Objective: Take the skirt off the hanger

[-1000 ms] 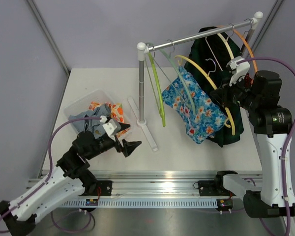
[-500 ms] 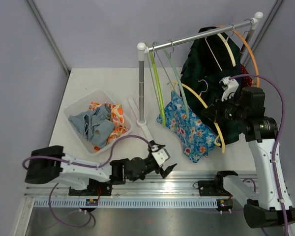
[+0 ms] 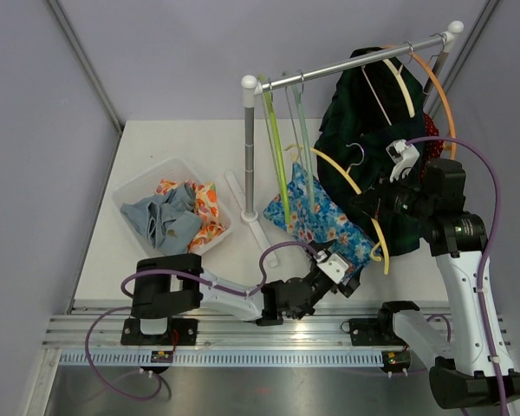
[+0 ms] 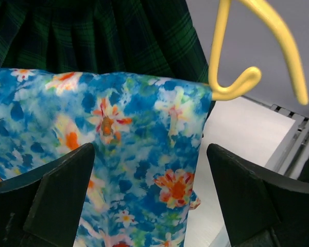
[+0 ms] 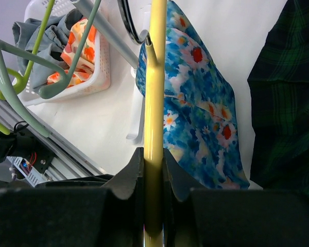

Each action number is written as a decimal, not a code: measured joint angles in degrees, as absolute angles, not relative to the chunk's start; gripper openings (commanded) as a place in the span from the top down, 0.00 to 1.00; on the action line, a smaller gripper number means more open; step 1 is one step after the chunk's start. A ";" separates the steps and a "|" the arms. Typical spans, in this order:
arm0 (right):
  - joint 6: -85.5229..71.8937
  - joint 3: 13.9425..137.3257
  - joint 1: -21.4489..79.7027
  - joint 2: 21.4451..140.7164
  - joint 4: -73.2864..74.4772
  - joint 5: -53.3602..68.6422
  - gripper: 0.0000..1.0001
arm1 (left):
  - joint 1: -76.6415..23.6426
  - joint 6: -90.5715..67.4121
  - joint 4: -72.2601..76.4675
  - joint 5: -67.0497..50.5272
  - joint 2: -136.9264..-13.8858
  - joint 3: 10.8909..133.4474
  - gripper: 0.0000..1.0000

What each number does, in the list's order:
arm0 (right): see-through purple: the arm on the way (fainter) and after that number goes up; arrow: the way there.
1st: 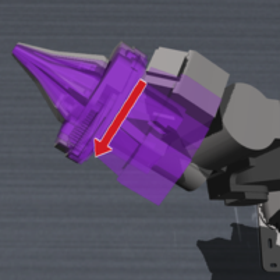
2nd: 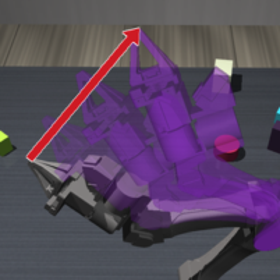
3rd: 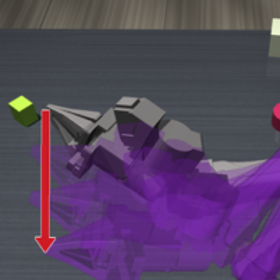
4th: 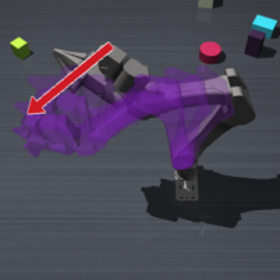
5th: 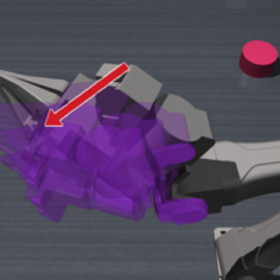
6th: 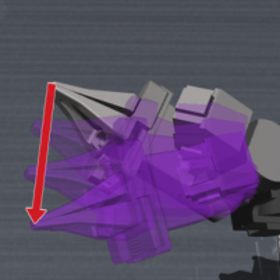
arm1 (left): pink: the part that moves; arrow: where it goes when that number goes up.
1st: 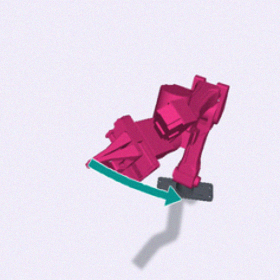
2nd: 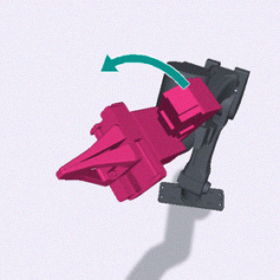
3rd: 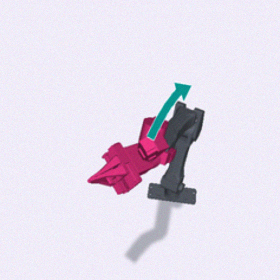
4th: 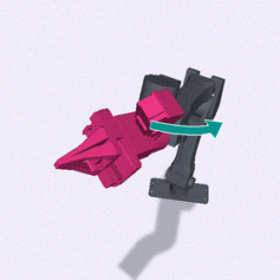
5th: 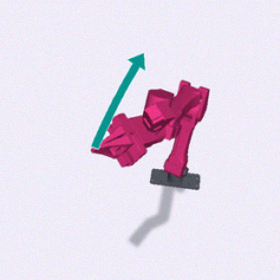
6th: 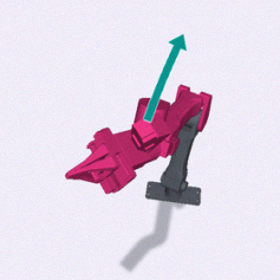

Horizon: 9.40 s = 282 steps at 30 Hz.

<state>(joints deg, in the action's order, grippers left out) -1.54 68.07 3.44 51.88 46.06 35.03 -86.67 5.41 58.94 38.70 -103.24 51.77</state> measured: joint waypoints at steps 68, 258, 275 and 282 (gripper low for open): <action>13.78 61.84 3.25 55.90 39.51 23.44 1.00 | -83.57 5.08 11.20 47.46 -43.35 27.51 1.00; 16.16 102.15 0.69 58.57 58.78 17.72 0.34 | -1.04 -3.81 -15.18 -16.97 -36.86 37.63 0.01; 8.82 131.72 0.69 96.23 56.42 7.29 0.52 | -4.82 -2.98 -14.92 -18.90 -31.20 35.46 0.01; 10.96 131.72 0.69 96.31 54.83 3.57 0.52 | -5.28 -2.52 -14.92 -18.83 -31.07 35.40 0.01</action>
<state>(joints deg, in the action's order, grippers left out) 10.96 131.72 0.69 96.31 54.83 3.57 -5.28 -2.52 -14.92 -18.83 -31.07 35.40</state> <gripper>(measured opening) 0.481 0.988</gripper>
